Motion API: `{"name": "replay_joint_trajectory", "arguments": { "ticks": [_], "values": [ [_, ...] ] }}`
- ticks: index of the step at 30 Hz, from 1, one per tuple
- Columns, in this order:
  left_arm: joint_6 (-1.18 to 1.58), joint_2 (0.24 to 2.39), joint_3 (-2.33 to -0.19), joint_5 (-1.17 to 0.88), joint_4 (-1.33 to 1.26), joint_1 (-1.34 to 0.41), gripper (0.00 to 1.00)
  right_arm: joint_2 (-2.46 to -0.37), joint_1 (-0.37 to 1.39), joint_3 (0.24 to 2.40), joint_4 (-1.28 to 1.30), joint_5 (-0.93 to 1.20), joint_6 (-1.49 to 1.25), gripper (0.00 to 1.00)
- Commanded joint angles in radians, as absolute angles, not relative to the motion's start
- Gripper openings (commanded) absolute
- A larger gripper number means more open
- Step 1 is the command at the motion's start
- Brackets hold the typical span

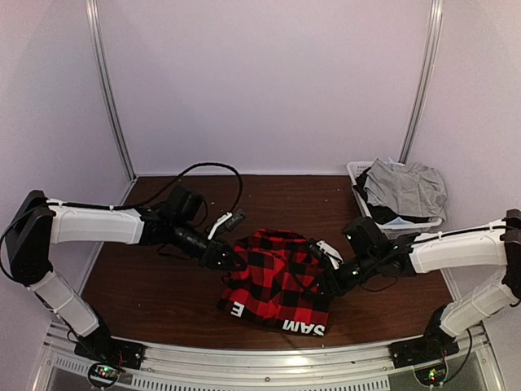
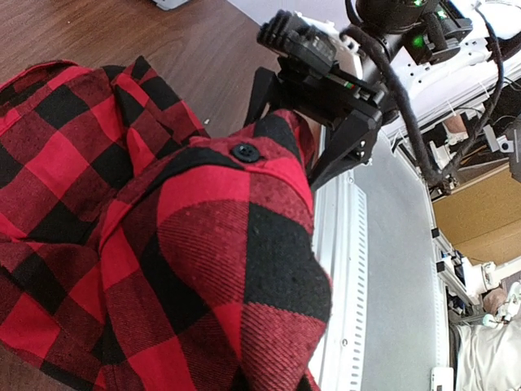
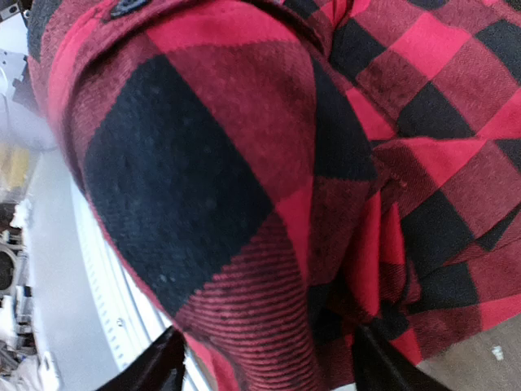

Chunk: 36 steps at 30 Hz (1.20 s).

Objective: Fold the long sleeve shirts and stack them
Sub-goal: Fold the 2/3-rectangle-folded shirt at the center of the board.

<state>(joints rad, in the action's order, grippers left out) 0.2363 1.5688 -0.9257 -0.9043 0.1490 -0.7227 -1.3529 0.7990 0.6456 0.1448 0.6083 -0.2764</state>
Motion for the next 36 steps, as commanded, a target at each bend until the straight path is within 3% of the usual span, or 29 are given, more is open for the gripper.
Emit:
{"name": "replay_joint_trajectory", "arguments": {
  "ticks": [1,6,7,14,28,36],
  "values": [
    [0.225,1.534,-0.914,-0.909,0.083,-0.702,0.0,-1.365,0.792,0.598,-0.027,0.74,-0.314,0.57],
    [0.255,1.502,-0.879,-0.877,0.071,-0.698,0.0,-1.327,0.794,0.574,-0.089,0.819,-0.359,0.05],
    [0.27,1.49,-0.864,-0.874,0.06,-0.698,0.0,-1.316,0.795,0.57,-0.095,0.832,-0.374,0.0],
    [0.38,1.382,-0.763,-0.936,0.031,-0.703,0.0,-1.238,0.821,0.531,-0.137,0.917,-0.531,0.0],
    [0.469,1.208,-0.698,-0.963,0.216,-0.782,0.0,-1.154,1.01,0.46,-0.272,0.89,-0.826,0.0],
    [0.502,1.229,-0.753,-1.007,0.147,-0.758,0.0,-1.166,0.975,0.487,-0.265,0.921,-0.853,0.0]
  ]
}}
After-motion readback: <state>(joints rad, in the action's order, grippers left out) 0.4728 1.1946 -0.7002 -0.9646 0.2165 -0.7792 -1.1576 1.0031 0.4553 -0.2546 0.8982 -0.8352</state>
